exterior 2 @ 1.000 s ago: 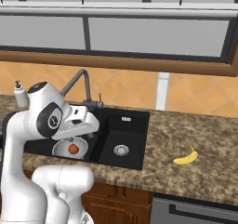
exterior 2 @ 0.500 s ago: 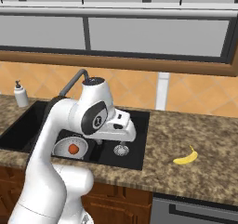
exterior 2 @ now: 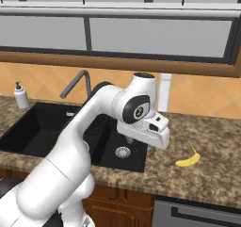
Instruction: Put the colander in the sink, put the banana, orange in the colander, and turn on the sink faucet and pour water over the colander.
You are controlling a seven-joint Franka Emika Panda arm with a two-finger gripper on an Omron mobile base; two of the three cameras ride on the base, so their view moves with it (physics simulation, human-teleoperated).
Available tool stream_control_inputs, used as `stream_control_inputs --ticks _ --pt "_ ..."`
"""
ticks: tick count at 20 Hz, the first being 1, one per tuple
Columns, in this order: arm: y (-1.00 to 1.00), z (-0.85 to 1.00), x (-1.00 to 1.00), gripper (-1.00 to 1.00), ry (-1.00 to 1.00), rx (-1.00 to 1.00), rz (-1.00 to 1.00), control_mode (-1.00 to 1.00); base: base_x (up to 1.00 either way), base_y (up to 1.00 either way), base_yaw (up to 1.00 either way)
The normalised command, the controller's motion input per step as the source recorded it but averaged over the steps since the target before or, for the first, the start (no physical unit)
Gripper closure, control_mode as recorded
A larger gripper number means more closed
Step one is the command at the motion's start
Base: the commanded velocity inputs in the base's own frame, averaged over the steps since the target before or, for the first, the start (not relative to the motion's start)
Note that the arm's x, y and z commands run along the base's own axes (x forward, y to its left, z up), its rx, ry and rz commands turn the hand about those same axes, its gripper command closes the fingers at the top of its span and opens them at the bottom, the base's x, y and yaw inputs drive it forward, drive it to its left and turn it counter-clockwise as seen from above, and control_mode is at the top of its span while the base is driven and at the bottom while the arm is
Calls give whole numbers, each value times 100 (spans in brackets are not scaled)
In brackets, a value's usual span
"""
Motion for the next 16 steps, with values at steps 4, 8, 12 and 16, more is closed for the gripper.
stream_control_inputs --ticks 4,8,12,16 --pt "-76 -15 33 -100 2 0 -35 -100 0 0 0" --pt "-71 -28 36 -100 2 1 -28 -100 0 0 0" --pt "-45 -38 33 -100 0 2 -20 -100 0 0 0" --pt "-26 -47 34 -100 0 1 -21 -100 0 0 0"
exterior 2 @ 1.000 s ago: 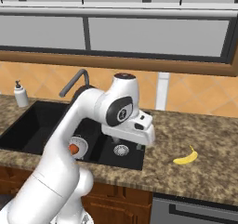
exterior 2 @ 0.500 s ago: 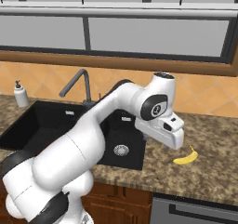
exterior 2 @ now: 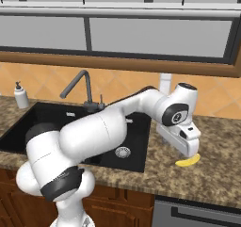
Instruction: Put the colander in the sink, put the banana, orange in the colander, and turn on the sink faucet and pour water over the colander.
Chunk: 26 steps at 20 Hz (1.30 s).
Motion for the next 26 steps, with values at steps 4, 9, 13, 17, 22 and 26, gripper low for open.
stream_control_inputs --ticks 4,9,13,17,22,26 --pt "-40 -36 43 -100 4 0 -20 -100 0 0 0" --pt "-32 -35 47 -100 0 0 -9 -100 0 0 0" --pt "-21 -37 47 -100 0 3 0 -100 0 0 0" --pt "-37 -40 32 -100 0 8 0 -100 0 0 0" --pt "-36 -30 26 -100 0 8 0 -100 0 0 0" --pt "-30 -20 29 -100 0 3 0 -100 0 0 0"
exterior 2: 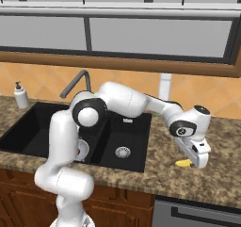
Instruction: Put the colander in the sink, put the banana, orange in the colander, and turn on the sink faucet and pour water over the colander.
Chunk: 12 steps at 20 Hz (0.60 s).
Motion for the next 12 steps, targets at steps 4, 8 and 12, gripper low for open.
stream_control_inputs --ticks 4,8,12 --pt "-35 -11 26 -100 0 4 0 -100 0 0 0" --pt "-23 -21 27 -100 0 2 0 -100 0 0 0" --pt "-1 -34 15 -100 0 0 0 -100 0 0 0"
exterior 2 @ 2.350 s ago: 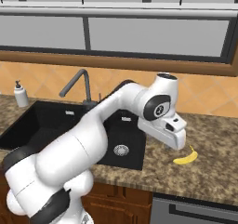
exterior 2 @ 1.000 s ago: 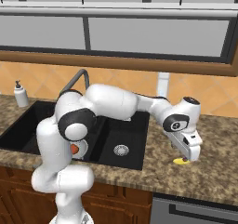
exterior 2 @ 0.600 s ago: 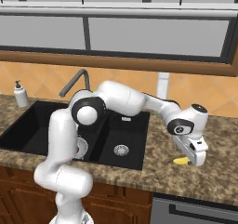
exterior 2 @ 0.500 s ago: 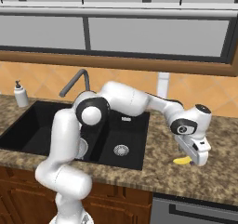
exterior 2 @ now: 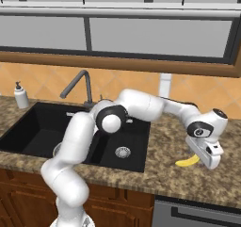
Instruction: Put the colander in the sink, put the banana, orange in the colander, and turn on the sink faucet and pour water over the colander.
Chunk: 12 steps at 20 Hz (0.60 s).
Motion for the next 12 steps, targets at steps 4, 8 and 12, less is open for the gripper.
stream_control_inputs --ticks 4,8,12 --pt "2 -35 16 -100 0 0 0 -100 0 0 0" --pt "14 -27 4 -100 0 0 0 -100 0 0 0" --pt "15 -18 0 -100 0 0 0 -100 0 0 0"
